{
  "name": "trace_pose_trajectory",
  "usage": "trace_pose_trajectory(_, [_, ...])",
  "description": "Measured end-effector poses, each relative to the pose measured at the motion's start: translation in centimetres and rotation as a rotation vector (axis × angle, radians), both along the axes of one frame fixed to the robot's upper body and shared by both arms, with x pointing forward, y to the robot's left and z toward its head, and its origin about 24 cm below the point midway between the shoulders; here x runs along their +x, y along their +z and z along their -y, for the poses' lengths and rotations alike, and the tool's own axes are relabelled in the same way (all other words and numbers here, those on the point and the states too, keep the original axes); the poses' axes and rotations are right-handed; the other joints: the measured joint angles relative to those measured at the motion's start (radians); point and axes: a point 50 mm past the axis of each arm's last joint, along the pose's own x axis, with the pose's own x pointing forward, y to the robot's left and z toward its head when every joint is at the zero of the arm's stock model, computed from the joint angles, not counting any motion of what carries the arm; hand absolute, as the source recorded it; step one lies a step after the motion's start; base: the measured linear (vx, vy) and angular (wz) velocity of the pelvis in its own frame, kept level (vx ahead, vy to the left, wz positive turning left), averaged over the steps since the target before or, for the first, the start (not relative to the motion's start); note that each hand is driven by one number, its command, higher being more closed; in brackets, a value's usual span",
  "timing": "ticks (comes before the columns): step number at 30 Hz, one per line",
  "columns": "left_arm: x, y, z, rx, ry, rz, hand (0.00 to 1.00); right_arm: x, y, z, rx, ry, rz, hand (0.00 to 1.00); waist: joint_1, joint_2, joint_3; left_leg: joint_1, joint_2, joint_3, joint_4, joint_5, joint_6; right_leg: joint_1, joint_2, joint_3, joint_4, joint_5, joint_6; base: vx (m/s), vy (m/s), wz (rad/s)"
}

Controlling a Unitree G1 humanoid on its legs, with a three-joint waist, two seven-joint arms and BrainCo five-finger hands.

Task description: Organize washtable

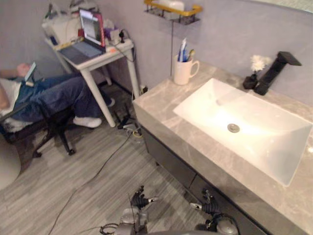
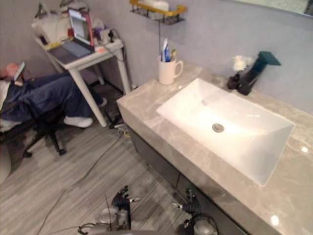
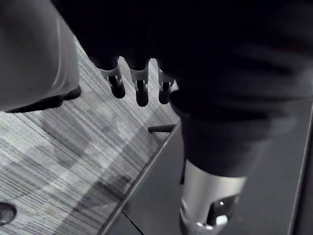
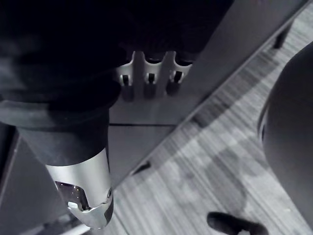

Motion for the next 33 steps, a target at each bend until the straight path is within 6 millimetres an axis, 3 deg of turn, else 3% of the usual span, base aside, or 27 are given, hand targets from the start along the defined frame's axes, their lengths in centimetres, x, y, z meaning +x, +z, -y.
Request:
trace_pose_trajectory(1, [-0.3, -0.1, -0.1, 0.020, -0.031, -0.009, 0.00, 0.0, 0.0, 0.3, -0.008, 0.001, -0.004, 0.00, -0.006, 0.000, -0.001, 0.027, -0.011, 0.016, -0.086, 0.024, 0.023, 0.019, 0.003, -0.018, -0.048, 0.017, 0.014, 0.03, 0.033, 0.51])
trace_pose_trajectory(4, [-0.6, -0.4, -0.1, 0.067, -0.113, -0.020, 0.00, -0.1, -0.2, 0.3, -0.005, -0.012, -0.012, 0.00, -0.005, 0.007, 0.000, 0.134, -0.045, 0.056, -0.372, 0.162, 0.044, 0.073, 0.012, -0.059, -0.188, 0.085, 0.028, 0.01, 0.093, 0.44])
trace_pose_trajectory(10, [-0.9, -0.5, -0.2, 0.111, -0.189, -0.029, 0.00, -0.1, -0.4, -0.2, 0.015, -0.021, -0.021, 0.00, -0.004, 0.016, 0.000, 0.181, -0.072, 0.024, -0.482, 0.205, 0.050, 0.112, 0.013, -0.089, -0.218, 0.086, 0.046, -0.04, 0.028, 0.24])
trace_pose_trajectory(18, [-1.0, -0.7, -0.5, 0.118, -0.223, -0.044, 0.00, 0.2, -0.6, -0.5, 0.024, -0.023, -0.036, 0.00, -0.005, 0.011, 0.001, 0.183, -0.107, 0.036, -0.501, 0.184, 0.058, 0.131, 0.016, -0.014, -0.293, 0.099, 0.060, 0.05, 0.015, 0.01])
trace_pose_trajectory(23, [-0.6, -0.5, -1.3, 0.140, -0.222, -0.036, 0.00, 1.6, -0.3, -1.5, 0.039, -0.002, -0.016, 0.00, -0.002, -0.028, 0.002, 0.163, -0.153, 0.031, -0.491, 0.159, 0.075, 0.149, -0.014, -0.007, -0.358, 0.147, 0.082, 0.16, 0.053, 0.04])
trace_pose_trajectory(26, [-0.5, -0.5, -1.3, 0.139, -0.223, -0.030, 0.00, 1.8, -0.2, -1.3, 0.036, -0.004, -0.009, 0.00, -0.004, -0.035, 0.006, 0.149, -0.169, -0.031, -0.448, 0.127, 0.083, 0.126, -0.017, 0.070, -0.250, 0.152, 0.088, 0.17, 0.066, 0.57])
trace_pose_trajectory(27, [-0.5, -0.5, -1.3, 0.139, -0.223, -0.031, 0.00, 1.8, -0.2, -1.2, 0.035, -0.005, -0.009, 0.00, -0.004, -0.033, 0.005, 0.154, -0.169, -0.047, -0.448, 0.124, 0.084, 0.111, -0.011, 0.105, -0.200, 0.154, 0.084, 0.17, 0.067, 0.77])
trace_pose_trajectory(28, [-0.5, -0.5, -1.3, 0.138, -0.222, -0.033, 0.00, 1.7, -0.2, -1.0, 0.032, -0.006, -0.006, 0.00, -0.009, -0.022, 0.011, 0.169, -0.152, -0.092, -0.454, 0.118, 0.090, 0.060, 0.017, 0.194, -0.053, 0.164, 0.061, 0.15, 0.009, 0.76])
trace_pose_trajectory(29, [-0.4, -0.5, -1.3, 0.139, -0.219, -0.031, 0.00, 1.5, -0.3, -1.0, 0.037, -0.013, -0.009, 0.00, -0.009, -0.006, 0.021, 0.182, -0.140, -0.129, -0.453, 0.104, 0.094, 0.016, 0.058, 0.274, 0.022, 0.087, 0.034, 0.15, -0.016, 0.79])
trace_pose_trajectory(31, [-0.4, -0.5, -1.5, 0.140, -0.208, -0.032, 0.00, 1.1, -0.4, -1.0, 0.038, -0.009, -0.018, 0.00, -0.010, 0.002, 0.025, 0.199, -0.132, -0.199, -0.451, 0.104, 0.091, -0.041, 0.095, 0.314, 0.047, 0.038, 0.025, 0.10, -0.073, 1.08])
trace_pose_trajectory(33, [-0.6, -0.5, -1.8, 0.147, -0.207, -0.034, 0.00, 1.0, -0.4, -1.0, 0.036, -0.011, -0.019, 0.00, -0.030, -0.014, 0.028, 0.210, -0.155, -0.256, -0.430, 0.109, 0.070, -0.057, 0.094, 0.301, -0.048, 0.060, 0.030, 0.07, -0.125, 1.34])
